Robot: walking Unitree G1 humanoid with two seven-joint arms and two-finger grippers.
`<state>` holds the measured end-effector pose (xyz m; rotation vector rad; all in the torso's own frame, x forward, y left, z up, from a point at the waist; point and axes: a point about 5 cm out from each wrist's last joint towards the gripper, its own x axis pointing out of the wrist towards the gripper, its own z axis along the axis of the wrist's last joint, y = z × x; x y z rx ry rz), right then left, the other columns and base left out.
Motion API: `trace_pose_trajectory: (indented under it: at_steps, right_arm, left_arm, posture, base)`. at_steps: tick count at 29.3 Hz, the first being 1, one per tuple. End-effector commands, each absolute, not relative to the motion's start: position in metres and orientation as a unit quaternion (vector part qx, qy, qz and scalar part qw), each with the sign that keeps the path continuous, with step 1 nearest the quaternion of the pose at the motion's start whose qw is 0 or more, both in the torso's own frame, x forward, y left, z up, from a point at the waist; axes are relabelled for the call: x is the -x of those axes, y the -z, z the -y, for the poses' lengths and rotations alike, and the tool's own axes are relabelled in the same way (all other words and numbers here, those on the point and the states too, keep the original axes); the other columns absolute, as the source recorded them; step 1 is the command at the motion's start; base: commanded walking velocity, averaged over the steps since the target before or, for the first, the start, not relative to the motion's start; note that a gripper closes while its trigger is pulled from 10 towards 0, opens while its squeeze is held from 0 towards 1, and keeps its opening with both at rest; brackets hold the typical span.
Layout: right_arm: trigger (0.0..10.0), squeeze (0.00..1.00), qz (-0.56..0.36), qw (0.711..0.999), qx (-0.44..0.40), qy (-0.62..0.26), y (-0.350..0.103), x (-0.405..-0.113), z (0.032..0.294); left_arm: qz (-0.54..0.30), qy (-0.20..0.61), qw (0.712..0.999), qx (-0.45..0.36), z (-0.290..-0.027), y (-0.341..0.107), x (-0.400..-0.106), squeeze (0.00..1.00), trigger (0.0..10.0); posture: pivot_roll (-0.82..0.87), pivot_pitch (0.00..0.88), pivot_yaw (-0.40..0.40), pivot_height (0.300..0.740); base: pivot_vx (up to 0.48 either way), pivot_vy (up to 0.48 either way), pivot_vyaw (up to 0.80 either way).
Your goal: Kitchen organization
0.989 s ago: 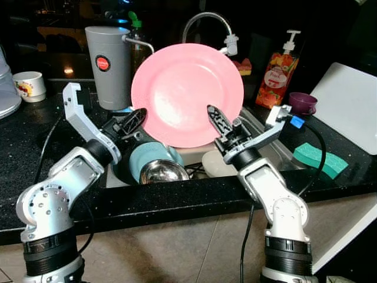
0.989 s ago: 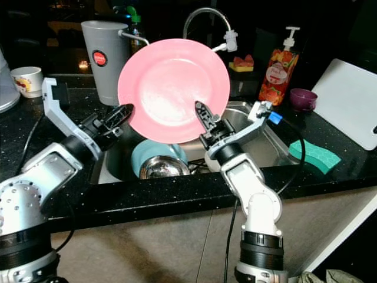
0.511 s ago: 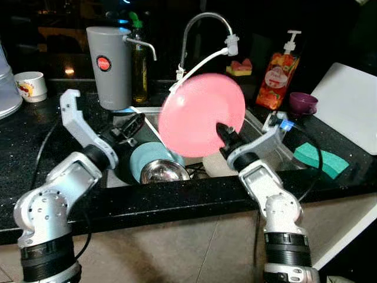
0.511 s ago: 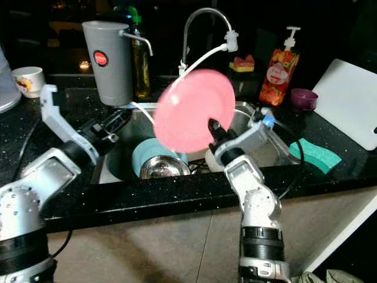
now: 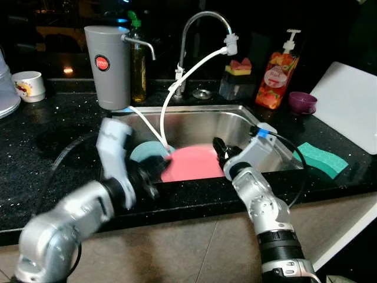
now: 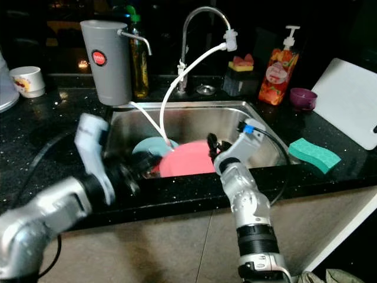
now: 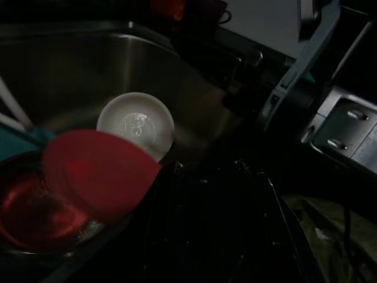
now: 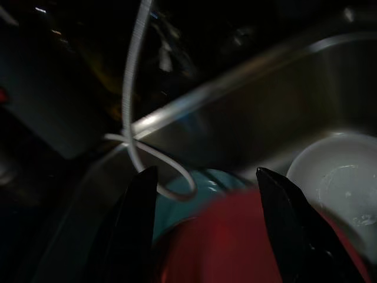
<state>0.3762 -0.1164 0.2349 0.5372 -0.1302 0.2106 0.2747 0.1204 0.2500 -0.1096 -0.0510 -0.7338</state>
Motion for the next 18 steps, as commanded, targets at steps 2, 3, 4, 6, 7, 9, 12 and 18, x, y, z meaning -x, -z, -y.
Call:
trace_pose_trajectory:
  at_steps: [2, 3, 4, 6, 7, 9, 12, 18]
  right_arm:
    - [10.0, 0.0, 0.115, 0.959, -0.236, -0.109, -0.248, -0.372, 0.116]
    - [10.0, 0.0, 0.115, 0.959, -0.236, -0.109, -0.248, -0.372, 0.116]
    - [10.0, 0.0, 0.12, 0.959, -0.233, -0.108, -0.249, -0.371, 0.116]
    - [10.0, 0.0, 0.134, 0.963, -0.212, -0.101, -0.253, -0.369, 0.117]
    - [10.0, 0.0, 0.152, 0.967, -0.183, -0.086, -0.258, -0.366, 0.119]
    - [10.0, 0.0, 0.168, 0.972, -0.151, -0.068, -0.263, -0.364, 0.12]
    - [10.0, 0.0, 0.186, 0.975, -0.115, -0.045, -0.267, -0.362, 0.123]
    - [10.0, 0.0, 0.219, 0.975, -0.04, 0.022, -0.276, -0.356, 0.133]
  left_arm:
    - [0.05, 0.363, 0.93, 0.035, -0.116, -0.251, -0.27, 0.0, 10.0]
    - [0.05, 0.363, 0.93, 0.035, -0.116, -0.251, -0.27, 0.0, 10.0]
    - [0.053, 0.362, 0.93, 0.034, -0.116, -0.251, -0.27, 0.0, 10.0]
    - [0.057, 0.366, 0.929, 0.031, -0.116, -0.251, -0.269, 0.0, 10.0]
    - [0.06, 0.37, 0.926, 0.032, -0.115, -0.25, -0.267, 0.0, 10.0]
    - [0.062, 0.38, 0.922, 0.034, -0.115, -0.251, -0.265, 0.0, 10.0]
    - [0.066, 0.391, 0.917, 0.035, -0.114, -0.25, -0.262, 0.0, 10.0]
    - [0.083, 0.387, 0.918, 0.03, -0.114, -0.25, -0.263, 0.0, 10.0]
  posture:
    - [0.16, 0.09, -0.078, 0.74]
    - [0.16, 0.09, -0.078, 0.74]
    - [0.16, 0.09, -0.078, 0.74]
    - [0.16, 0.09, -0.078, 0.74]
    - [0.16, 0.09, -0.078, 0.74]
    - [0.16, 0.09, -0.078, 0.74]
    - [0.15, 0.089, -0.077, 0.74]
    - [0.15, 0.088, -0.079, 0.74]
  base:
    - [0.0, 0.0, 0.0]
    - [0.0, 0.0, 0.0]
    - [0.0, 0.0, 0.0]
    - [0.0, 0.0, 0.0]
    - [0.0, 0.0, 0.0]
    - [0.0, 0.0, 0.0]
    - [0.0, 0.0, 0.0]
    - [0.0, 0.0, 0.0]
